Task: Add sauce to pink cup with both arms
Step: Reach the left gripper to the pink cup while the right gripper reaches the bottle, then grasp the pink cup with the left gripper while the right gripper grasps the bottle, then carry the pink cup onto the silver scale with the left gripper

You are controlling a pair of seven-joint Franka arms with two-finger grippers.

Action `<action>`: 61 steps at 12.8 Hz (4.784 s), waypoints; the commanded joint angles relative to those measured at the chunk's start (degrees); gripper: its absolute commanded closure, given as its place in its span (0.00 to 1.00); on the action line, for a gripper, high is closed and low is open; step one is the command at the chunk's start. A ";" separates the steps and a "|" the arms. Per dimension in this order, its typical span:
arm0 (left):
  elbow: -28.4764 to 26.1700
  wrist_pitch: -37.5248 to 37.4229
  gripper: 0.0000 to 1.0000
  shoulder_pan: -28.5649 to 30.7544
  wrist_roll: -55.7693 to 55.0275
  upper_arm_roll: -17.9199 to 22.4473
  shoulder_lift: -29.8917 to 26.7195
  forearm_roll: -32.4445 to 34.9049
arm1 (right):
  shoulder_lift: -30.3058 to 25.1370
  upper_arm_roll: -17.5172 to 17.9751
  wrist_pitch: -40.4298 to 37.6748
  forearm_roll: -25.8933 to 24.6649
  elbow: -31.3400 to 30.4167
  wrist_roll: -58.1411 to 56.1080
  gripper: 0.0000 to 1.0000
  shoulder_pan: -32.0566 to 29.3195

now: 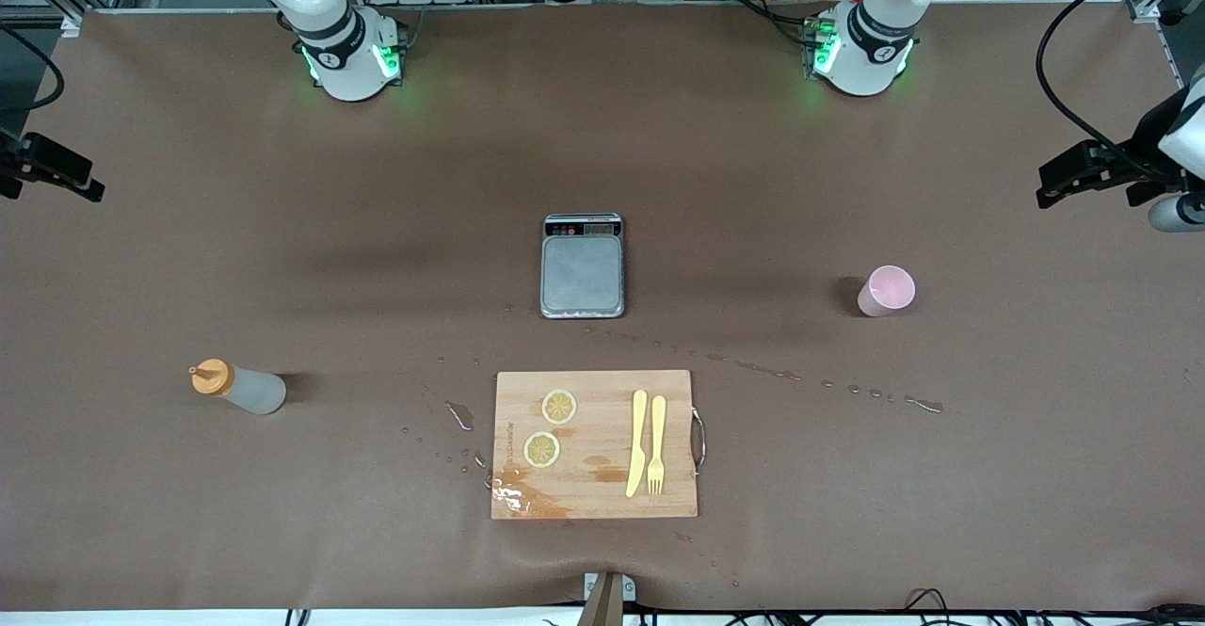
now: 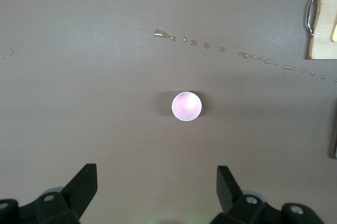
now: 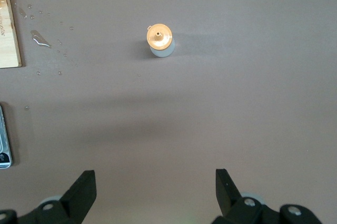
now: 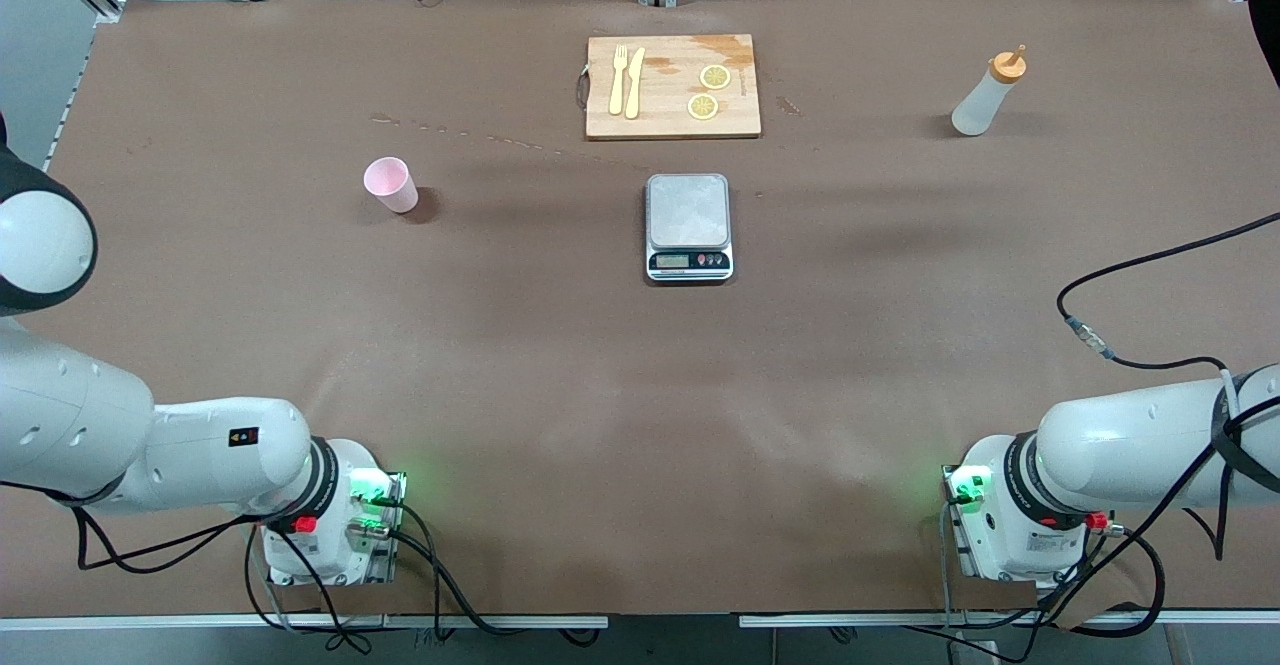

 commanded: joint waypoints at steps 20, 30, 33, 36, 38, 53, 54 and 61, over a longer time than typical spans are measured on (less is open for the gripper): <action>-36.35 37.74 0.00 1.72 -1.84 -0.09 9.57 0.75 | 12.71 -0.11 5.74 -0.31 -0.40 -7.00 0.00 -2.03; -37.42 43.66 0.97 1.72 -2.19 0.00 15.99 0.75 | 24.13 -0.11 17.79 11.36 0.21 -41.69 0.00 -9.77; -36.81 43.66 1.00 1.63 -2.63 0.00 15.99 1.28 | 28.79 -0.11 20.15 18.92 0.21 -58.99 0.00 -13.36; -35.06 43.04 1.00 1.02 -2.63 -0.17 14.50 1.36 | 32.40 -0.11 22.53 26.21 -0.05 -73.34 0.00 -15.40; -32.87 39.72 1.00 1.01 -2.89 -2.54 13.18 1.36 | 34.77 -0.11 26.21 30.43 0.04 -83.78 0.00 -15.75; -4.22 32.32 1.00 -29.29 -64.66 -17.40 31.44 5.22 | 44.09 -0.11 27.99 56.89 -0.14 -124.08 0.00 -15.67; -1.94 32.32 1.00 -30.09 -66.16 -17.40 33.20 5.32 | 44.62 -0.02 27.99 57.69 -0.22 -125.22 0.00 -15.58; 2.13 33.72 1.00 -36.16 -73.03 -13.37 37.78 5.14 | 45.15 0.07 27.90 58.14 -0.31 -125.32 0.00 -12.24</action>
